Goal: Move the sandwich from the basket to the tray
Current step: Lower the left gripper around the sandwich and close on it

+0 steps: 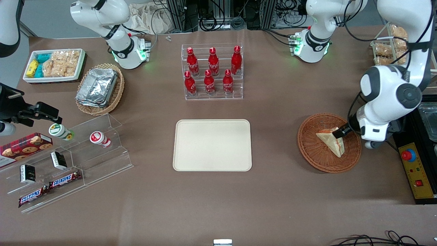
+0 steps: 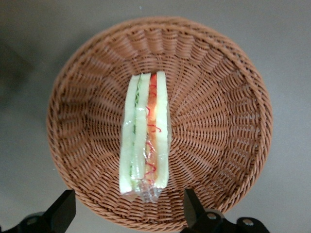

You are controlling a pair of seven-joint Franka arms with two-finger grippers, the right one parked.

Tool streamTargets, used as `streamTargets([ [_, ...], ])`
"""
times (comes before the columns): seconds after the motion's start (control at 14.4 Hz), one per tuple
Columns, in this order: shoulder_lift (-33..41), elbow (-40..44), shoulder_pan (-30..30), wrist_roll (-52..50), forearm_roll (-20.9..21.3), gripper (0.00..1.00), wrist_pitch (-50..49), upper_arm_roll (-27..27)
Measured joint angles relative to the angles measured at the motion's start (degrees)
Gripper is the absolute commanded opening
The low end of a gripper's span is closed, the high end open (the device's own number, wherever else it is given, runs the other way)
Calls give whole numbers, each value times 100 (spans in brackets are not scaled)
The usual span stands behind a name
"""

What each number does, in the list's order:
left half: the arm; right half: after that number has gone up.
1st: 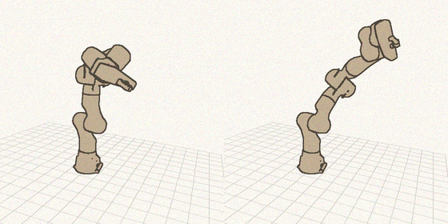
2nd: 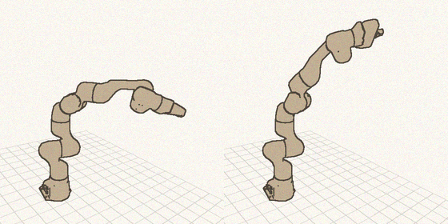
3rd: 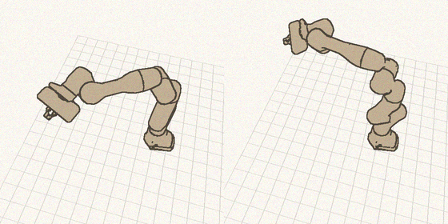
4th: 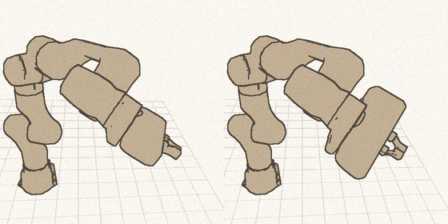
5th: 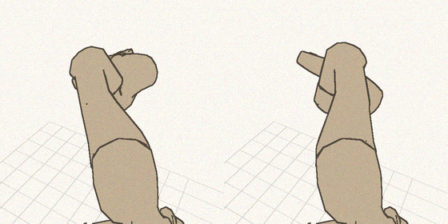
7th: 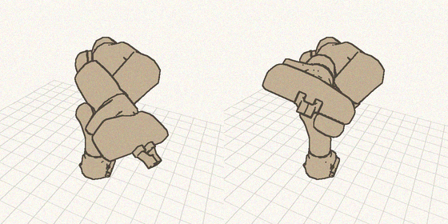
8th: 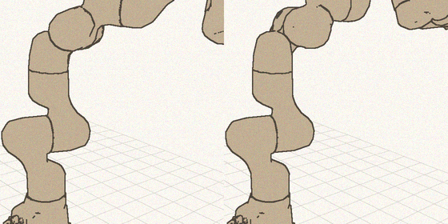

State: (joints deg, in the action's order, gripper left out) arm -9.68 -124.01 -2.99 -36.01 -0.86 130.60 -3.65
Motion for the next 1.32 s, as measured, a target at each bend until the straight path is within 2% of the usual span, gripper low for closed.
streamTargets([
  [0.77, -500, -2, 62, -230, 78, 100, 434, 1],
  [0.83, -561, -2, 62, -258, 78, 97, 514, 2],
  [0.9, -620, -2, 62, -296, 79, 79, 598, 1],
  [0.97, -686, -2, 66, -338, 80, 44, 705, 1],
  [1.04, -758, -3, 89, -403, 81, 17, 786, 1],
  [1.11, -831, -3, 145, -489, 82, 0, 830, 0],
  [1.32, -926, -3, 263, -664, 167, 0, 872, 1],
])
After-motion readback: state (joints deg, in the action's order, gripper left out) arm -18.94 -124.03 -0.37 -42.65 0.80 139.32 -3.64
